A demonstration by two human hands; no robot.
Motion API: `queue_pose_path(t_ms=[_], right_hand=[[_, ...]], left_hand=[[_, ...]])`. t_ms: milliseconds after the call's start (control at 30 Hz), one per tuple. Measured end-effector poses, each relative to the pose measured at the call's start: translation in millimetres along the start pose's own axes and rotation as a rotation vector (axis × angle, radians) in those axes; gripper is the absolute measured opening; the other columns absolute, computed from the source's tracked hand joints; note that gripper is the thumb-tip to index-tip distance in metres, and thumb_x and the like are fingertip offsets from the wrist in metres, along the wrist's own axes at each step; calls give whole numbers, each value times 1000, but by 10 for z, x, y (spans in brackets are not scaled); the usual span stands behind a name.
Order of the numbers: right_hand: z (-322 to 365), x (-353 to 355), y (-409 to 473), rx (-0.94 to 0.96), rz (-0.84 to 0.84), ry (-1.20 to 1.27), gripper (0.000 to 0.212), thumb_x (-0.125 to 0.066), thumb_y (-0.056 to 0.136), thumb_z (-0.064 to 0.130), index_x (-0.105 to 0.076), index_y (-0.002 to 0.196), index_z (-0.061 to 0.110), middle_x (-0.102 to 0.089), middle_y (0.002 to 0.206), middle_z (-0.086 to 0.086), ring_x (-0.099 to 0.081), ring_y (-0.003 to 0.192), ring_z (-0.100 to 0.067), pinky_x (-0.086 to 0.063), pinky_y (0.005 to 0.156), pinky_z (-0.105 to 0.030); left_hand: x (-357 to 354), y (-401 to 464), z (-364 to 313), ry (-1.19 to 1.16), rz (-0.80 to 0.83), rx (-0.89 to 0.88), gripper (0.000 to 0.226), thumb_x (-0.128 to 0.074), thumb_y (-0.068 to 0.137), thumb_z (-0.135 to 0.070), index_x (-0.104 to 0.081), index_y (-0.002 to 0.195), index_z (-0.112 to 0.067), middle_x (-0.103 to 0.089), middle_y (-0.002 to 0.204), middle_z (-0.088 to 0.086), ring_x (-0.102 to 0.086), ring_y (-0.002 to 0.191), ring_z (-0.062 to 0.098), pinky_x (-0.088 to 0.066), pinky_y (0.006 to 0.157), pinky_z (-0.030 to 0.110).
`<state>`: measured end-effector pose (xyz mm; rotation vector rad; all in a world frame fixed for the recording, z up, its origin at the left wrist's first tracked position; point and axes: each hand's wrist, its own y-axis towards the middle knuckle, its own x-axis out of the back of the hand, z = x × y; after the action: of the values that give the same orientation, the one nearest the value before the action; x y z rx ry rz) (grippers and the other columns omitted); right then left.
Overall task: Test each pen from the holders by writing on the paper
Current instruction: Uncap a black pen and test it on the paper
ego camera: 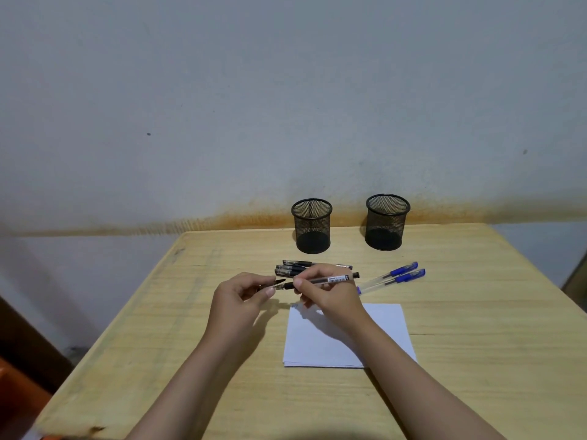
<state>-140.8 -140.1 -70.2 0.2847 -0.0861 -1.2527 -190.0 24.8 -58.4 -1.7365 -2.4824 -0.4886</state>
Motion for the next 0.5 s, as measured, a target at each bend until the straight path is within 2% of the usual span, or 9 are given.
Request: queue_pose_path(t_ms=[133, 200, 300, 500], right_hand=[[28, 51, 20, 21, -33, 35, 10, -67, 82, -2, -71, 77, 5, -68, 62, -4, -61, 53, -11, -53, 51, -23], [32, 54, 24, 21, -23, 37, 8, -67, 82, -2, -71, 79, 3, -68, 63, -6, -61, 53, -11, -53, 51, -22], [25, 14, 7, 16, 16, 13, 10, -68, 82, -1, -72, 78, 7, -69, 60, 1, -64, 55, -9, -52, 51, -21], [53, -11, -10, 34, 34, 49, 3, -69, 82, 0, -71, 83, 1, -67, 70, -7, -63, 63, -16, -57, 55, -26]], left_hand=[[54, 43, 12, 35, -10, -50, 29, -70, 76, 1, -72, 77, -28, -71, 86, -3, -64, 83, 10, -47, 73, 18], [60, 52, 24, 63, -3, -66, 31, -71, 75, 1, -72, 76, -30, -71, 84, -5, -63, 79, 5, -46, 72, 15], [16, 33, 13, 94, 28, -90, 31, -71, 75, 0, -72, 76, -30, -70, 82, -6, -61, 72, -2, -43, 67, 9], [-32, 25, -44, 66, 26, -142, 27, -71, 75, 3, -74, 77, -24, -70, 80, -3, -64, 78, 3, -47, 70, 12]])
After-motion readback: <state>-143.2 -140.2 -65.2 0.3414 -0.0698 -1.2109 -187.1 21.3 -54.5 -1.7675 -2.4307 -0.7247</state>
